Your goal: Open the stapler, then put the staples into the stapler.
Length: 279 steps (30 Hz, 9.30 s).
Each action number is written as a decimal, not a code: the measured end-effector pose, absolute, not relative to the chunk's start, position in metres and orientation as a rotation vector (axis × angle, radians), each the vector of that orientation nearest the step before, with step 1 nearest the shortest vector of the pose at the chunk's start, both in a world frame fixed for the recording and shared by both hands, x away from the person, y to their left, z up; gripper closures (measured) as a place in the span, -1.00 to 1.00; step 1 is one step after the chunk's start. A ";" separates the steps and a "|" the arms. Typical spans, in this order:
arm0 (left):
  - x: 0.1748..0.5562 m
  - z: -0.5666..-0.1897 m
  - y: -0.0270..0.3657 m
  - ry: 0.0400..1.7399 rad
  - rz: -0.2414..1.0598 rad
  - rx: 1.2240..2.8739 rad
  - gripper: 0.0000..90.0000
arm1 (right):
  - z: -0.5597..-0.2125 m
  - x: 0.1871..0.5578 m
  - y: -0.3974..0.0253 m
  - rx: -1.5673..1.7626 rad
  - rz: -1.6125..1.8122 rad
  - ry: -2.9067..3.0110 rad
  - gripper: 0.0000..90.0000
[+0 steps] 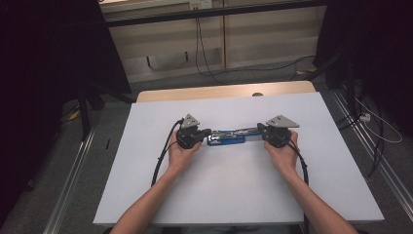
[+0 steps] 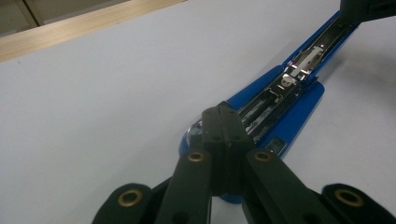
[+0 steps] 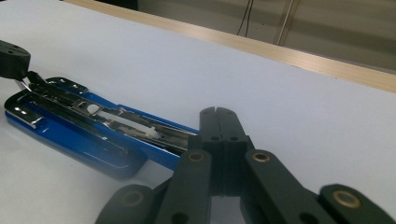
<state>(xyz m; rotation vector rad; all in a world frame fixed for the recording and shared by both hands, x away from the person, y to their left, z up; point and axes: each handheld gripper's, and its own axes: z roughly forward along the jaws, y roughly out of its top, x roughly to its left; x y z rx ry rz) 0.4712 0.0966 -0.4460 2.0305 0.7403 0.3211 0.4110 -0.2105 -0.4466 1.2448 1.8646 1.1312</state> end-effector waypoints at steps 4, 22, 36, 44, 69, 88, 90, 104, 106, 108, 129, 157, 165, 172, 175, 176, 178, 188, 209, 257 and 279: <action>0.471 -0.446 0.096 0.743 0.323 2.027 1.00 | -0.447 0.411 -0.211 1.244 1.137 1.866 1.00; 0.469 -0.441 0.097 0.731 0.333 1.990 1.00 | -0.446 0.412 -0.213 1.235 1.179 1.870 1.00; 0.466 -0.431 0.102 0.763 0.346 1.911 0.26 | -0.442 0.412 -0.218 1.287 1.225 1.832 0.55; 0.466 -0.427 0.105 0.794 0.391 1.897 -0.40 | -0.443 0.414 -0.217 1.315 1.201 1.808 -0.31; 0.445 -0.427 0.126 0.819 0.366 1.909 -0.91 | -0.437 0.403 -0.222 1.302 1.252 1.772 -0.91; 0.405 -0.419 0.166 0.822 0.427 1.893 -0.90 | -0.434 0.384 -0.235 1.308 1.287 1.782 -0.86; 0.404 -0.420 0.168 0.832 0.426 1.882 -0.90 | -0.434 0.381 -0.237 1.305 1.282 1.785 -0.87; 0.375 -0.417 0.178 0.824 0.409 1.894 -0.90 | -0.429 0.364 -0.256 1.304 1.279 1.833 -0.92; 0.372 -0.418 0.182 0.841 0.399 1.884 -0.90 | -0.430 0.360 -0.258 1.307 1.272 1.837 -0.92; 0.369 -0.418 0.187 0.853 0.393 1.869 -0.90 | -0.431 0.357 -0.259 1.310 1.271 1.840 -0.92; 0.319 -0.418 0.225 0.897 0.526 1.843 -0.91 | -0.420 0.343 -0.271 1.313 1.253 1.944 -0.85; 0.319 -0.423 0.213 0.862 0.492 1.902 -0.91 | -0.423 0.363 -0.305 1.493 1.005 2.177 -0.83; 0.319 -0.424 0.211 0.854 0.484 1.914 -0.91 | -0.425 0.366 -0.304 1.462 0.923 2.287 -0.73; 0.321 -0.426 0.209 0.854 0.475 1.924 -0.91 | -0.421 0.371 -0.298 1.472 0.853 2.387 -0.38; 0.321 -0.426 0.210 0.861 0.480 1.920 -0.91 | -0.421 0.372 -0.299 1.479 0.840 2.399 -0.29; 0.321 -0.426 0.211 0.862 0.476 1.919 -0.91 | -0.421 0.372 -0.300 1.488 0.839 2.409 -0.24; 0.322 -0.426 0.211 0.867 0.470 1.921 -0.91 | -0.421 0.372 -0.302 1.493 0.826 2.424 -0.02; 0.322 -0.426 0.210 0.856 0.457 1.927 -0.91 | -0.424 0.373 -0.298 1.507 0.793 2.492 0.25; 0.321 -0.426 0.210 0.851 0.450 1.927 -0.91 | -0.428 0.372 -0.293 1.465 0.716 2.572 0.73; 0.320 -0.423 0.215 0.857 0.452 1.899 -0.90 | -0.412 0.366 -0.287 1.298 0.940 2.500 0.75; 0.320 -0.422 0.216 0.860 0.453 1.893 -0.90 | -0.402 0.382 -0.250 1.125 1.008 2.547 0.75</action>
